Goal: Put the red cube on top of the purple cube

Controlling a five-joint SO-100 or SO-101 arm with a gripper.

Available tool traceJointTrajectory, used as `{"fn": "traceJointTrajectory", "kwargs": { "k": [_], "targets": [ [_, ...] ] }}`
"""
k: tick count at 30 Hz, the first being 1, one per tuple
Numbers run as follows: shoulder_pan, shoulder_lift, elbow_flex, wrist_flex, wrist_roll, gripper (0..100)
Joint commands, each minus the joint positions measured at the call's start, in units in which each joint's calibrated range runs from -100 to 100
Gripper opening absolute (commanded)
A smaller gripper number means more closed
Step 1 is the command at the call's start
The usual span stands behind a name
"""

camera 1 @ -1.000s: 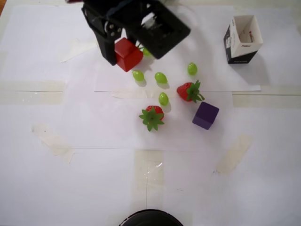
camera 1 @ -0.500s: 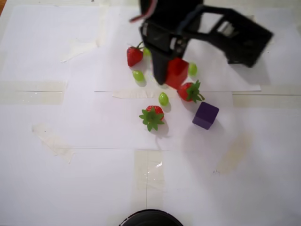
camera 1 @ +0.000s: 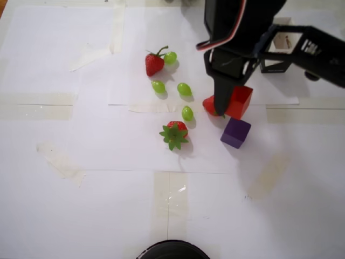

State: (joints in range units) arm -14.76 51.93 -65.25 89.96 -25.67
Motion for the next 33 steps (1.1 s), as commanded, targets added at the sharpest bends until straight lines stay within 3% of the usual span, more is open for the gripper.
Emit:
{"fn": "traceJointTrajectory", "kwargs": {
  "k": [1, 33],
  "targets": [
    [-1.1, -0.3, -5.5, -2.2, -0.6, 5],
    [-1.3, 6.7, -7.4, -6.6, -0.3, 6]
  ]
}}
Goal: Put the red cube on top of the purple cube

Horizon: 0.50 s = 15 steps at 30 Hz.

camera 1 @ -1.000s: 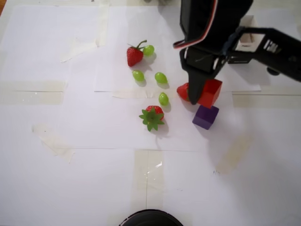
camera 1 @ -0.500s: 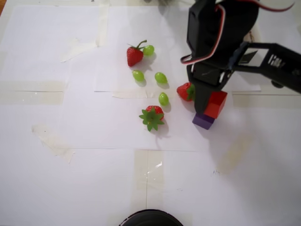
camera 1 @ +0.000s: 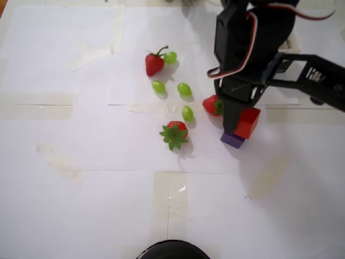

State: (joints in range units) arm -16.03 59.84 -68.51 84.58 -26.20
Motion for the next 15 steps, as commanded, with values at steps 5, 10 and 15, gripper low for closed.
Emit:
{"fn": "traceJointTrajectory", "kwargs": {
  "k": [5, 10, 15],
  "targets": [
    [-0.1, -0.8, -3.9, -1.3, 0.2, 6],
    [-0.1, -0.9, -3.8, -0.7, 0.6, 8],
    [-0.3, -1.1, -3.8, -0.8, 0.9, 18]
  ]
}}
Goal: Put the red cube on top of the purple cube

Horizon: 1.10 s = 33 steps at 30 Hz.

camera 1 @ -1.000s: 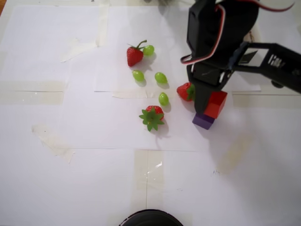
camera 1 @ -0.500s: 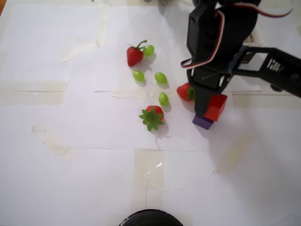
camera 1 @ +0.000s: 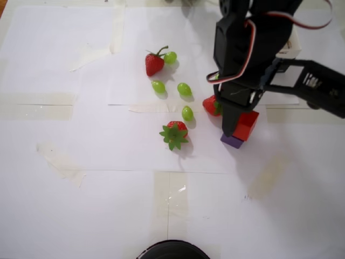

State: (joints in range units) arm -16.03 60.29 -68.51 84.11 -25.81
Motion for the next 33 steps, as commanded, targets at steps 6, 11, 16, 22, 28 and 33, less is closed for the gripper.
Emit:
{"fn": "traceJointTrajectory", "kwargs": {
  "k": [6, 11, 16, 22, 28, 33],
  "targets": [
    [-0.6, -1.6, -4.4, -0.7, 1.4, 25],
    [-0.8, -1.6, -4.8, -0.3, 1.8, 27],
    [-1.0, -2.1, -5.0, 0.0, 2.2, 31],
    [-1.0, -3.3, -6.9, 3.3, 1.4, 36],
    [-1.0, -7.6, -7.1, 8.5, 0.0, 37],
    [-1.5, -13.7, -6.9, 15.1, -1.0, 37]
  ]
}}
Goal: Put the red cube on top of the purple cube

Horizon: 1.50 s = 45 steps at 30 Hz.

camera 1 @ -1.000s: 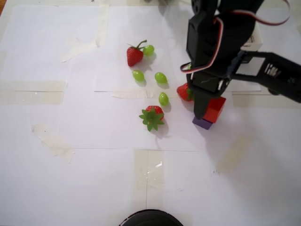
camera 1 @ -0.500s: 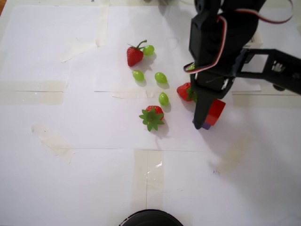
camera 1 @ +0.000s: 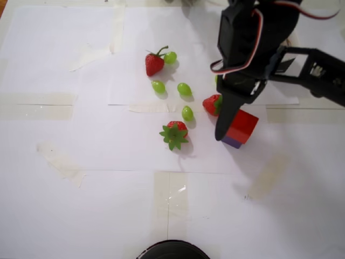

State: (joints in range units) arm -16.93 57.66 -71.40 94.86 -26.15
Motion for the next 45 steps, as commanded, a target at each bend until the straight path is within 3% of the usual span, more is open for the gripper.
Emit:
{"fn": "traceJointTrajectory", "kwargs": {
  "k": [1, 6, 13, 17, 21, 31, 40, 45],
  "targets": [
    [-0.8, -12.4, -3.6, 5.1, -0.6, 37],
    [-0.9, -21.5, 1.6, 5.1, -1.3, 36],
    [3.2, -36.8, 18.0, 4.1, -4.5, 27],
    [8.3, -46.6, 33.7, 2.0, -5.7, 10],
    [12.3, -55.1, 49.7, -2.2, -6.1, 0],
    [19.3, -80.8, 91.0, -14.6, -8.1, 0],
    [17.9, -111.0, 122.8, -27.3, -12.7, 0],
    [16.5, -128.3, 135.9, -28.8, -14.4, 0]
  ]
}}
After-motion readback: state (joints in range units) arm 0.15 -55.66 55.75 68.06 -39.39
